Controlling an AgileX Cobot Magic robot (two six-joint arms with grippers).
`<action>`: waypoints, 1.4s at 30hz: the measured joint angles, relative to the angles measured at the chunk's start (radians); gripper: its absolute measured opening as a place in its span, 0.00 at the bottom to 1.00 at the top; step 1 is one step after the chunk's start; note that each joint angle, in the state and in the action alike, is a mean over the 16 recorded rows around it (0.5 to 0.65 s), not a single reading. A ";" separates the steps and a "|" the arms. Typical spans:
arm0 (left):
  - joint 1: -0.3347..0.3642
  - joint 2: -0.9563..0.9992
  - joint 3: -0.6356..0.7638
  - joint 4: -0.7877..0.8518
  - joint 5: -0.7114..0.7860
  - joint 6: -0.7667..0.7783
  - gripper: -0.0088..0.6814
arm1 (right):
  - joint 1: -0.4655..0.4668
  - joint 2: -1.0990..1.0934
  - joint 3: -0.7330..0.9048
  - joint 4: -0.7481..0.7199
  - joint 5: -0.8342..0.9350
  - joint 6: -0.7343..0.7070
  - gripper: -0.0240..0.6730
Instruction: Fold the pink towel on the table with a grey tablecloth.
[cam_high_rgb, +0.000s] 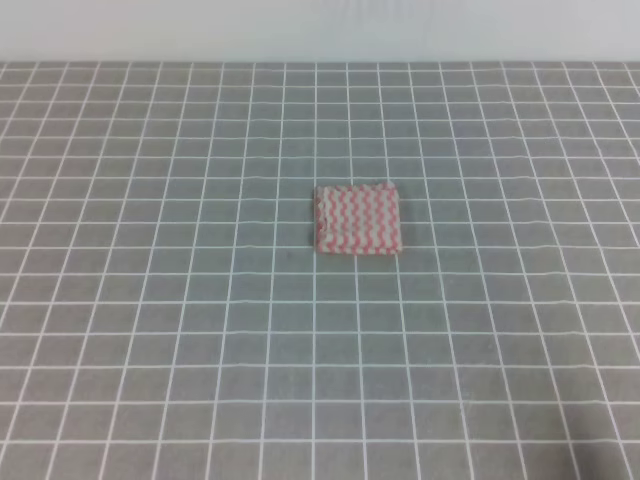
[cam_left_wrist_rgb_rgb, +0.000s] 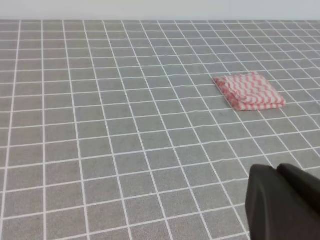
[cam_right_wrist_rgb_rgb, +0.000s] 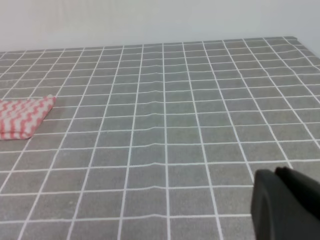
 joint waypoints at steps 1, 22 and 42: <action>0.000 0.000 0.000 0.000 0.000 0.000 0.02 | 0.000 0.000 -0.002 0.000 0.003 0.000 0.01; 0.002 -0.009 0.004 0.016 -0.005 -0.001 0.01 | 0.000 -0.001 0.004 -0.001 0.004 0.000 0.01; 0.381 -0.140 0.422 -0.105 -0.662 0.058 0.01 | 0.000 -0.001 0.004 -0.001 0.004 0.001 0.01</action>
